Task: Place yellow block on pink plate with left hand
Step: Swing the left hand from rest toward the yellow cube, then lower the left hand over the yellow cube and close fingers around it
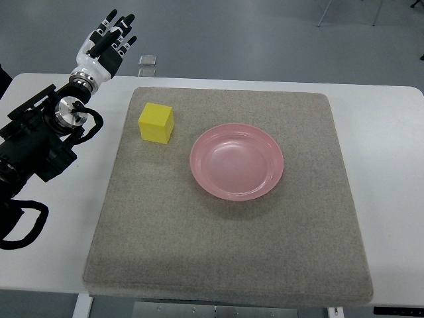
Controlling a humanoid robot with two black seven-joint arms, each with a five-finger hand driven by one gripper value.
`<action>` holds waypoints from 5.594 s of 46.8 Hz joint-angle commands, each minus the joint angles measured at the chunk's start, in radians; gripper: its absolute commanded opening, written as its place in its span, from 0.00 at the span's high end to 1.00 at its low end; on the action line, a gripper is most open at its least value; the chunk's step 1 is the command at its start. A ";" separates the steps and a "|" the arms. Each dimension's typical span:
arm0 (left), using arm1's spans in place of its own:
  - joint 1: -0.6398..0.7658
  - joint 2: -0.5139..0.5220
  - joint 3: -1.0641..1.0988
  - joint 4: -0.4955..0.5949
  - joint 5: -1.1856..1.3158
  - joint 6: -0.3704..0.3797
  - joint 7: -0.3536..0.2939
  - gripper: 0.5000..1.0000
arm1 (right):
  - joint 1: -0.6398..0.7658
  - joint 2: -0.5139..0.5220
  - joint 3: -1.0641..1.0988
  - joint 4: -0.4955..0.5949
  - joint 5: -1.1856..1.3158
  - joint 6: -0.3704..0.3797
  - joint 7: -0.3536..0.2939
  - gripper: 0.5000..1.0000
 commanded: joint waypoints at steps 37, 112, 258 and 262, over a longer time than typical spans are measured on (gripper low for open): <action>-0.020 0.067 -0.006 -0.028 -0.009 0.012 -0.034 0.02 | 0.000 0.000 0.000 0.000 0.000 0.000 0.000 0.15; -0.253 0.363 0.417 -0.331 0.955 -0.276 0.051 0.03 | 0.000 0.000 0.000 0.000 0.000 0.000 0.000 0.15; -0.133 0.288 0.419 -0.492 1.609 -0.110 0.031 0.24 | 0.000 0.000 0.000 0.000 0.000 -0.001 0.000 0.15; -0.128 0.288 0.419 -0.492 1.609 -0.110 0.031 0.29 | 0.000 0.000 0.000 0.000 0.000 0.000 0.000 0.15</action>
